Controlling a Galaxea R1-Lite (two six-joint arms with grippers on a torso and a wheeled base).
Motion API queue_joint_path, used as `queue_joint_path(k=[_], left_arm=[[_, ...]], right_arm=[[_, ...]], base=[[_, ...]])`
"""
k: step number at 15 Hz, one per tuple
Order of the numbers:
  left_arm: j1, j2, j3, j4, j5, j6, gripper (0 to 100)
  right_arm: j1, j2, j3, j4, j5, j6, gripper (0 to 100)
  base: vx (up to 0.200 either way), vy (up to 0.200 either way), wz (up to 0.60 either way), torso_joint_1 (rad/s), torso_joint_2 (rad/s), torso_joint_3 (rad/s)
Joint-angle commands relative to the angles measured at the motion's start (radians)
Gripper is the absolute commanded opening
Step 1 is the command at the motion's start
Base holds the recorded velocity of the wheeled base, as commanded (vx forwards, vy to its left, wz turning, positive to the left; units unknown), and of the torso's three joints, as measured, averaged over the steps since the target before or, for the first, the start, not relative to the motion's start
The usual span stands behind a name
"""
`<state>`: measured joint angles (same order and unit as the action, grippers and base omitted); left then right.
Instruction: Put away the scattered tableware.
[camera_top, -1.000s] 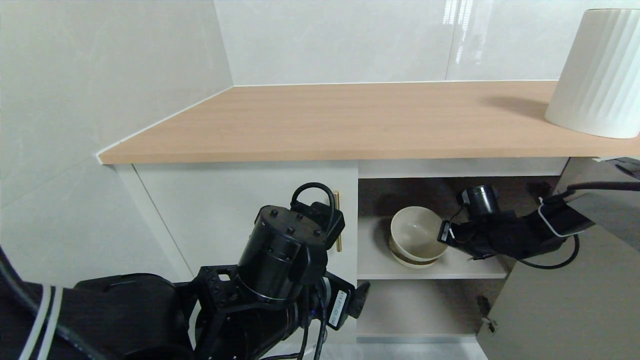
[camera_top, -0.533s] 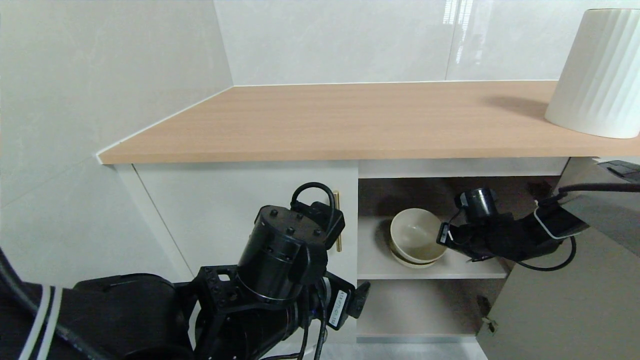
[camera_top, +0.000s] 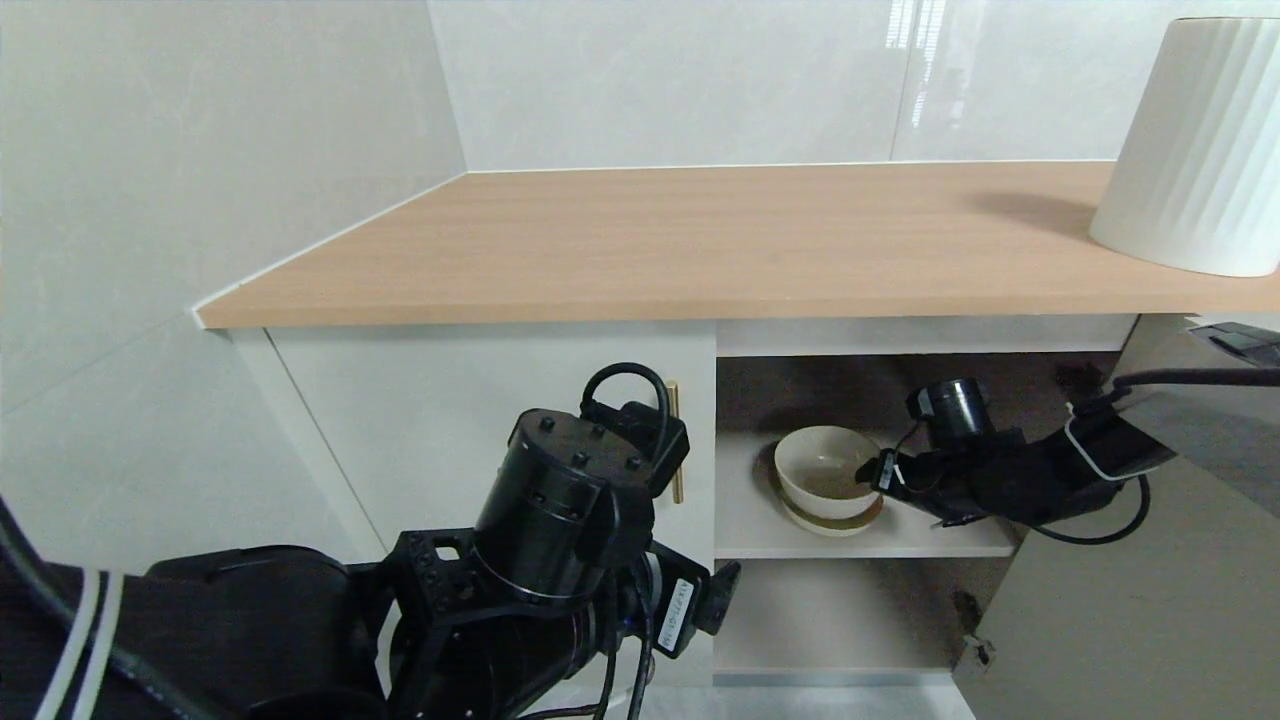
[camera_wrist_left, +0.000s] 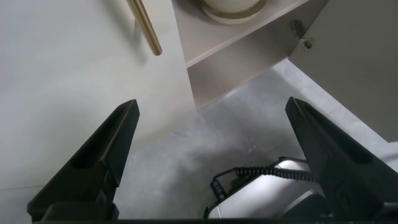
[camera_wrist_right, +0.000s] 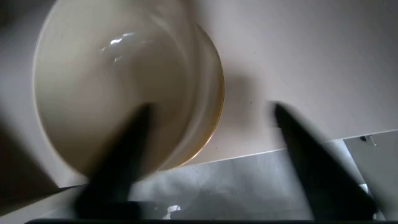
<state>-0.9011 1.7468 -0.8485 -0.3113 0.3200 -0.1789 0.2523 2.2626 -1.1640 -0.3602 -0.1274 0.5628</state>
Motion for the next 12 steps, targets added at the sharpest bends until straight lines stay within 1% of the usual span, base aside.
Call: queue_joint_path(k=[1, 6, 8, 10, 11, 12], left_arm=[[0.002, -0.001, 0.0, -0.002, 0.001, -0.001, 100], [0.016, -0.001, 0.0, -0.012, 0.001, -0.001, 100], [0.039, -0.018, 0.002, -0.011, 0.002, 0.003, 100], [0.064, -0.056, 0.029, -0.011, 0.001, 0.013, 100], [0.099, -0.079, 0.054, -0.011, 0.001, 0.022, 100], [0.142, -0.102, 0.085, -0.012, 0.001, 0.021, 100]], right_arm=[[0.001, -0.003, 0.001, 0.0, 0.002, 0.002, 100], [0.013, -0.035, 0.027, 0.0, 0.005, 0.003, 100], [0.028, -0.121, 0.119, 0.003, 0.012, -0.034, 100], [0.047, -0.219, 0.231, 0.003, 0.023, -0.124, 100], [0.053, -0.244, 0.253, 0.003, 0.026, -0.135, 100], [0.104, -0.39, 0.331, 0.018, 0.075, -0.142, 100]], base=[[0.0, 0.0, 0.0, 0.0, 0.0, 0.0], [0.0, 0.0, 0.0, 0.0, 0.0, 0.0], [0.0, 0.0, 0.0, 0.0, 0.0, 0.0], [0.0, 0.0, 0.0, 0.0, 0.0, 0.0], [0.0, 0.0, 0.0, 0.0, 0.0, 0.0], [0.0, 0.0, 0.0, 0.0, 0.0, 0.0]])
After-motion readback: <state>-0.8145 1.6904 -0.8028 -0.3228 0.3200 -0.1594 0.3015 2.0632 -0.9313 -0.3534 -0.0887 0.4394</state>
